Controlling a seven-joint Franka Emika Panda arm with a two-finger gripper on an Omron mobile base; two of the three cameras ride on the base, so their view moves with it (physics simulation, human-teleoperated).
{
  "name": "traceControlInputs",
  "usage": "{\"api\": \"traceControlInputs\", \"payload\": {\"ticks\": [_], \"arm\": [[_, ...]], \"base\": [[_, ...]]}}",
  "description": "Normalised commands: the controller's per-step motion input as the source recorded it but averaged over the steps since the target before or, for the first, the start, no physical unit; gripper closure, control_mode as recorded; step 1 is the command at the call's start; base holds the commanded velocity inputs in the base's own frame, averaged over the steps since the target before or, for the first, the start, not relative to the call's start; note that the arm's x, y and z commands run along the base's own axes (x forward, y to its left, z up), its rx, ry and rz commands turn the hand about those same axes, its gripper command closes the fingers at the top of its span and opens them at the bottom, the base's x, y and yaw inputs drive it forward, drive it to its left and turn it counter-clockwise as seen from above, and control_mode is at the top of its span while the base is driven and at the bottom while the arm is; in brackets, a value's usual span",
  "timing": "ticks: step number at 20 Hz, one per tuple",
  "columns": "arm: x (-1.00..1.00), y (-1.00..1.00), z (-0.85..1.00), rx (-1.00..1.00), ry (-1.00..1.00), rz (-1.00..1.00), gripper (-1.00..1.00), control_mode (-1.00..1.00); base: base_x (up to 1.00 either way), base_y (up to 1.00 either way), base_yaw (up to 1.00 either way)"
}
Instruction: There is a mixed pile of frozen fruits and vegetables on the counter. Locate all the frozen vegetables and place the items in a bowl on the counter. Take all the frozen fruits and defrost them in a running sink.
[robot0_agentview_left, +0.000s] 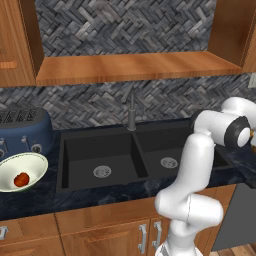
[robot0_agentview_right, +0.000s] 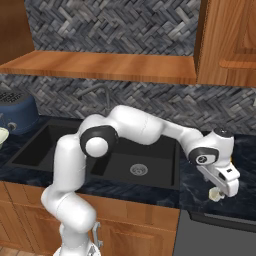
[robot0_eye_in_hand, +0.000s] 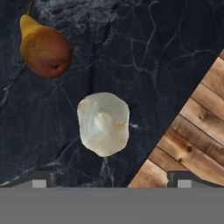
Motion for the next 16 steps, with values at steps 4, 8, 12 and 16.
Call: {"api": "traceControlInputs", "payload": {"ticks": [4, 8, 12, 16], "arm": [[0.02, -0.07, -0.14, 0.02, 0.00, 0.00, -1.00, -1.00], [0.03, -0.06, -0.14, 0.02, 0.00, 0.00, -1.00, -1.00], [0.05, -0.07, -0.14, 0.02, 0.00, 0.00, -1.00, -1.00], [0.03, -0.08, -0.12, 0.02, 0.00, 0.00, -1.00, -1.00]], "base": [[0.00, 0.00, 0.00], [0.00, 0.00, 0.00], [0.00, 0.00, 0.00], [0.00, 0.00, 0.00]]}}
